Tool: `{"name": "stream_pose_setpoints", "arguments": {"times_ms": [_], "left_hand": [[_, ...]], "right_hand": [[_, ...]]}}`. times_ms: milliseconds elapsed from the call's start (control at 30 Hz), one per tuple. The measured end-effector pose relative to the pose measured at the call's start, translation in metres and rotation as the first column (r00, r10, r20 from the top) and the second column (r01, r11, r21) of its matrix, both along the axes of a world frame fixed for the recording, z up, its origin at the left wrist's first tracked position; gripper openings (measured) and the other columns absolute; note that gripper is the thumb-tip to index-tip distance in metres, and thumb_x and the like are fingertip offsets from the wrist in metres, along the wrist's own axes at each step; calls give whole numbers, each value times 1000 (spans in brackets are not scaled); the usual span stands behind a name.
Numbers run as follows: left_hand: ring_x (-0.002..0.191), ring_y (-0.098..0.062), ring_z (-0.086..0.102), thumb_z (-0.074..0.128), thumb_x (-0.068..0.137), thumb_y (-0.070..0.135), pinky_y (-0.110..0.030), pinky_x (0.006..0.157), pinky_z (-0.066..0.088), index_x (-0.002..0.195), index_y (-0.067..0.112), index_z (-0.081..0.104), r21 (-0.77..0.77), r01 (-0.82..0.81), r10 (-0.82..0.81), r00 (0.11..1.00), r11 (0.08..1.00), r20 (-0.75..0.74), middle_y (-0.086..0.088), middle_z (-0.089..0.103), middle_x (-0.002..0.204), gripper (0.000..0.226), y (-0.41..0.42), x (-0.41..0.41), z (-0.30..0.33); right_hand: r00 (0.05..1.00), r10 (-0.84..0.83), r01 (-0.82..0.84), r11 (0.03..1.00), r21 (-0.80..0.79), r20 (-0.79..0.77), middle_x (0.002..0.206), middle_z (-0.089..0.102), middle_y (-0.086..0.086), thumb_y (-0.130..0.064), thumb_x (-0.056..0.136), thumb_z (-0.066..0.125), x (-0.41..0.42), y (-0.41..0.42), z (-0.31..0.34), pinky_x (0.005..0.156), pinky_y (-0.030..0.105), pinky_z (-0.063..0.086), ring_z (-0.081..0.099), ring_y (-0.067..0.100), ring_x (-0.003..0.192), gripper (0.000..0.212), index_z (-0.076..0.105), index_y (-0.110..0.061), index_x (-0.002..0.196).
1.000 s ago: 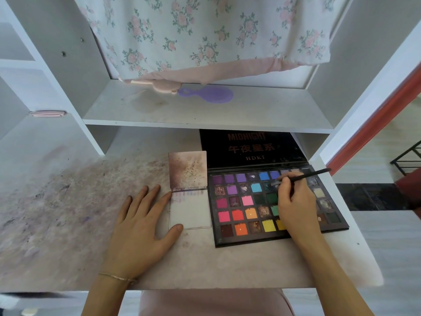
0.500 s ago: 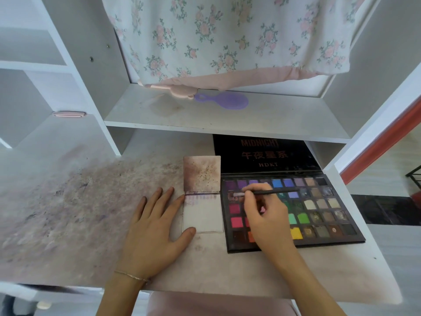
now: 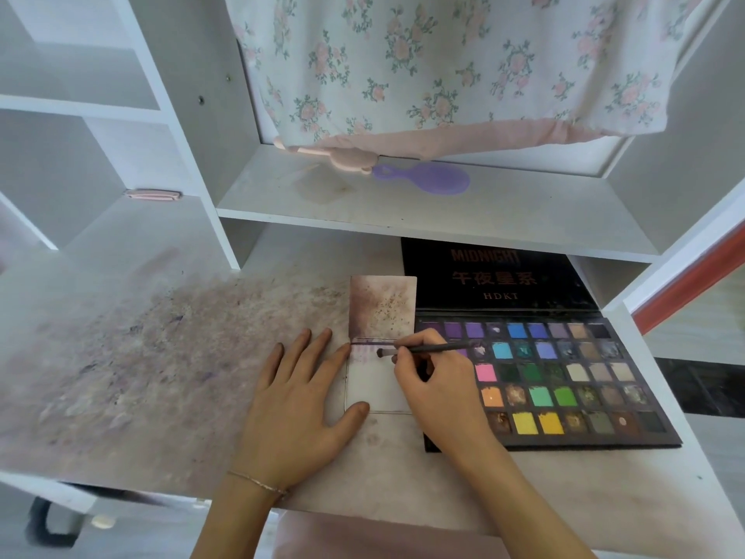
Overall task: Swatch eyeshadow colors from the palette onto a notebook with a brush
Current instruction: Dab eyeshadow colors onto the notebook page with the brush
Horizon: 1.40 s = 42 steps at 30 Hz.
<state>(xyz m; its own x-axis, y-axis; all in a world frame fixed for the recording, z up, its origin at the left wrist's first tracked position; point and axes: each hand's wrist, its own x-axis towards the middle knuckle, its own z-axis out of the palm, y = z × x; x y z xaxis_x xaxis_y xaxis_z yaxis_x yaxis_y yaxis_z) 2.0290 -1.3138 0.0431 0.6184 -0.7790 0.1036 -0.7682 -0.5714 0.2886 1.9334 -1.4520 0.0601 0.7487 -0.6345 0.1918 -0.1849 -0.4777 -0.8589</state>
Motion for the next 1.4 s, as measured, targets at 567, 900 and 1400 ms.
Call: {"name": "stream_pose_setpoints", "arguments": {"times_ms": [567,900,1400], "left_hand": [[136,-4,-8,15,73,70,-31,112,-11,142,35,21,-9,1,-1,1000,1000,5,9,13,152,77,0,0,-2],[135,-3,-15,9,71,71,-29,111,-17,142,38,13,19,-8,7,1000,1000,11,12,6,153,79,0,-1,0],[136,-3,-11,12,72,71,-29,112,-14,142,37,17,7,-7,7,1000,1000,-12,11,10,153,79,-1,-1,1]], "right_hand": [[996,36,-38,999,-28,-85,66,50,-14,-16,87,54,2,0,-1,56,10,40,48,0,59,13,50,-28,82],[996,33,-36,999,-28,-77,67,50,-15,-15,87,53,2,0,-1,57,10,40,48,-1,60,11,52,-25,83],[996,46,-45,999,5,-80,69,52,-13,-15,87,53,3,0,-1,57,9,40,49,-1,62,13,51,-27,82]]}}
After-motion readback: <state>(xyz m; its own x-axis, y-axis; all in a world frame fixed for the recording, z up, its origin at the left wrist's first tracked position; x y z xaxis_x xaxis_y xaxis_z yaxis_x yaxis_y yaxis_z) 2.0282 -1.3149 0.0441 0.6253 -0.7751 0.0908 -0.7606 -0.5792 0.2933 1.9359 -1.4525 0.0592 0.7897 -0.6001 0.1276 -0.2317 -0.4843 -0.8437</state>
